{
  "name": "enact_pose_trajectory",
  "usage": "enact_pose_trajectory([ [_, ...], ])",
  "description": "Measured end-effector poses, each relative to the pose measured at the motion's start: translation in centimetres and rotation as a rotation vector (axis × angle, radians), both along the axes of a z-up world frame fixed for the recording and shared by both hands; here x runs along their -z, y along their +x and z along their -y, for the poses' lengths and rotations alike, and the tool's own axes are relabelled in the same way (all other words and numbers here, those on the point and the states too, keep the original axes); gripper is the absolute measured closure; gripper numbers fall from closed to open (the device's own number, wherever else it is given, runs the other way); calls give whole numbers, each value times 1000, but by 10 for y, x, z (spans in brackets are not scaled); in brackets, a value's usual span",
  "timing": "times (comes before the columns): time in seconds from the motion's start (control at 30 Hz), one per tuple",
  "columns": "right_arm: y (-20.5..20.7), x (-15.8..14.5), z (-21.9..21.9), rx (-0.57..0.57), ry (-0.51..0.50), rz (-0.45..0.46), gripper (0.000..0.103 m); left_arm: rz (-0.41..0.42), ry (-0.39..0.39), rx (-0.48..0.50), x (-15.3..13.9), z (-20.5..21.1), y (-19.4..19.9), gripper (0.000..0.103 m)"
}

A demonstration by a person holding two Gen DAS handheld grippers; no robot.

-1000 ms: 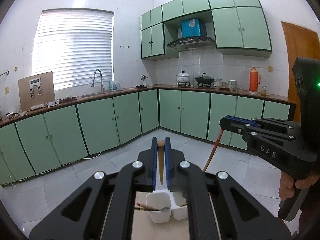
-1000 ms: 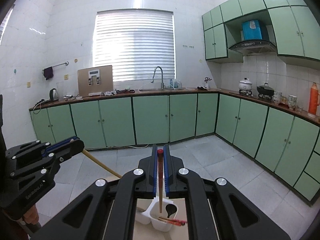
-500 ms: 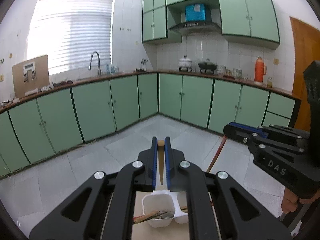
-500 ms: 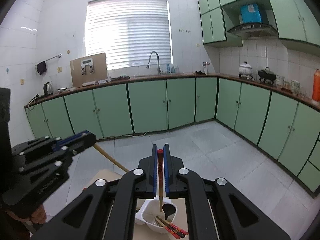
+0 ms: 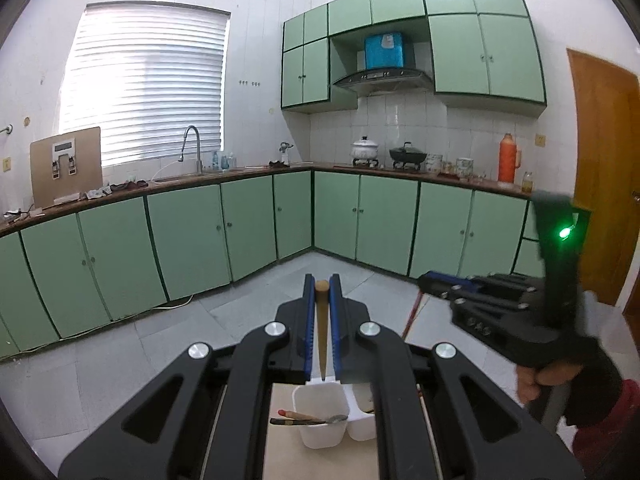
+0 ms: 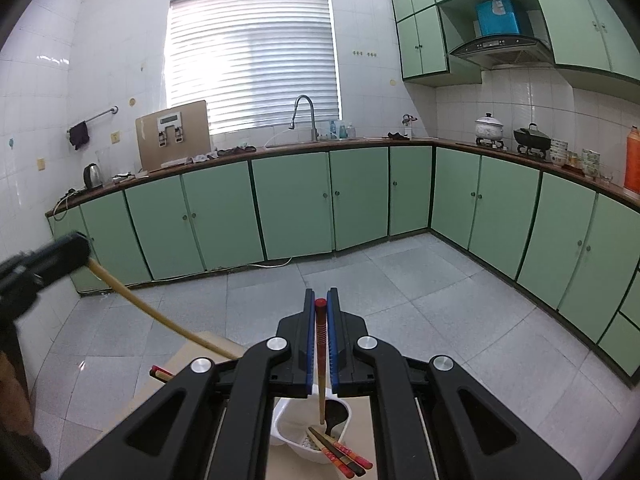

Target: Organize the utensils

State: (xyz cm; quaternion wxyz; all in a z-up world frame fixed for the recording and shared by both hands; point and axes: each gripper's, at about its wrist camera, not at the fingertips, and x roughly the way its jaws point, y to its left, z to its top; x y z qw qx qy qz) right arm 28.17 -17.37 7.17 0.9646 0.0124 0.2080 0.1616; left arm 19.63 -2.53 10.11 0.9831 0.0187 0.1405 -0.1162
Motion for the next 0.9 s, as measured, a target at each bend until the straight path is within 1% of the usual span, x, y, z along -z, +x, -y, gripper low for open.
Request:
enact_pose_trajectory([
  [0.07, -1, 0, -3, -1, -4, 1, 97, 9, 4, -1, -2, 1, -2, 97],
  [0.13, 0, 3, -6, -5, -7, -5, 97, -7, 3, 2, 1, 2, 1, 97],
  [0.3, 3, 15, -9, -8, -13, -32, 97, -92, 12, -3, 29, 9, 25, 97],
  [0.47, 2, 28, -11, -10, -19, -50, 97, -157, 43, -19, 60, 13, 46, 97],
  [0.53, 1, 32, -12, -10, -24, -56, 97, -170, 58, -22, 70, 16, 51, 97],
  [0.63, 1, 40, -14, -17, -31, -79, 97, -200, 61, -20, 82, 15, 56, 97],
  [0.7, 0, 45, -14, -18, -36, -88, 97, -214, 70, -22, 88, 15, 59, 95],
  [0.73, -2, 47, -14, -16, -35, -89, 96, -221, 72, -23, 89, 14, 60, 93],
  [0.77, -3, 48, -13, -15, -34, -92, 92, -226, 71, -24, 91, 14, 60, 87],
  [0.8, -5, 48, -12, -16, -30, -92, 90, -228, 68, -27, 92, 12, 60, 84],
  [0.83, -7, 48, -10, -13, -27, -89, 89, -226, 67, -31, 92, 12, 59, 77],
  [0.87, -9, 47, -9, -9, -25, -85, 84, -222, 64, -34, 91, 11, 57, 73],
  [0.9, -12, 46, -7, -4, -21, -78, 78, -218, 63, -35, 90, 10, 55, 72],
])
